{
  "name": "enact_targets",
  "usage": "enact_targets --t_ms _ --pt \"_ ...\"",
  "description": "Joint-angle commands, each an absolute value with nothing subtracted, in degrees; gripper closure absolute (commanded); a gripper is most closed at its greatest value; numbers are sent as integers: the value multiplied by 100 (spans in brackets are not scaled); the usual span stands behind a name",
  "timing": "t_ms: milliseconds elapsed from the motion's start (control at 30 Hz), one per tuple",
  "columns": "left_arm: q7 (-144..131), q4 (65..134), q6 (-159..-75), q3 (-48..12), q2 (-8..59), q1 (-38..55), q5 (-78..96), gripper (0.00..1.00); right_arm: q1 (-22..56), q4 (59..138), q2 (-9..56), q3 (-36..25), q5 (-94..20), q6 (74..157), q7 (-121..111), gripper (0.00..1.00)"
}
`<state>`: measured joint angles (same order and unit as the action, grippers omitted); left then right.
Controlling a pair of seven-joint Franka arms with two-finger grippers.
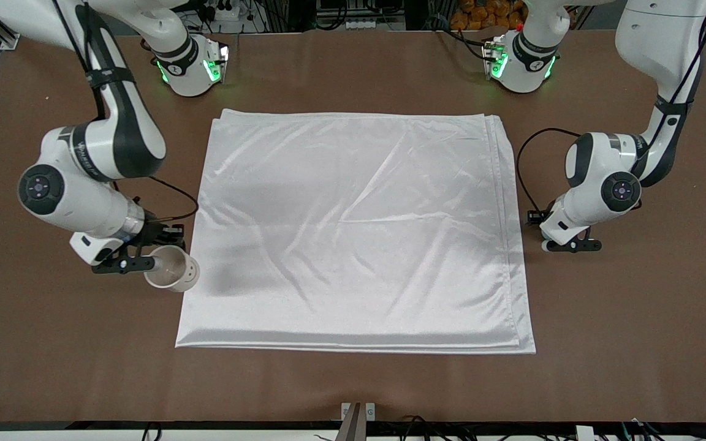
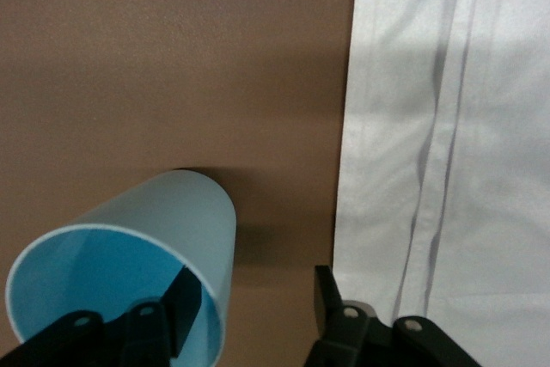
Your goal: Place blue cup into white mug on cloth
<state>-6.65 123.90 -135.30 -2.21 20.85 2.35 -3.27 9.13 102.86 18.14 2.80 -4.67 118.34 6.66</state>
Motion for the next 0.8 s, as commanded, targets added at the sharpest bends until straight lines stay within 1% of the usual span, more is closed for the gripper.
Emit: enact_targets --t_ms 0,100,167,400,600,767 --pt "-817 12366 -13597 -237 2083 193 -659 78 1352 10090 1872 378 -562 11742 1370 100" --pt "-809 12357 -13588 -237 2083 185 -834 93 1756 10064 1933 378 -571 11812 1870 100" --pt "-809 12340 -13597 -246 2083 158 -879 99 2020 9976 2030 378 -571 11926 2274 100" --pt "-809 12252 -13588 -246 2030 149 -879 100 2715 9747 2425 369 -562 12260 3400 100" --pt "-809 12199 -13562 -246 1916 149 -879 100 3181 9431 2873 369 -528 12313 4024 100" --pt "-809 12129 -13483 -246 1732 149 -879 100 3445 9343 3172 369 -545 12726 4508 100"
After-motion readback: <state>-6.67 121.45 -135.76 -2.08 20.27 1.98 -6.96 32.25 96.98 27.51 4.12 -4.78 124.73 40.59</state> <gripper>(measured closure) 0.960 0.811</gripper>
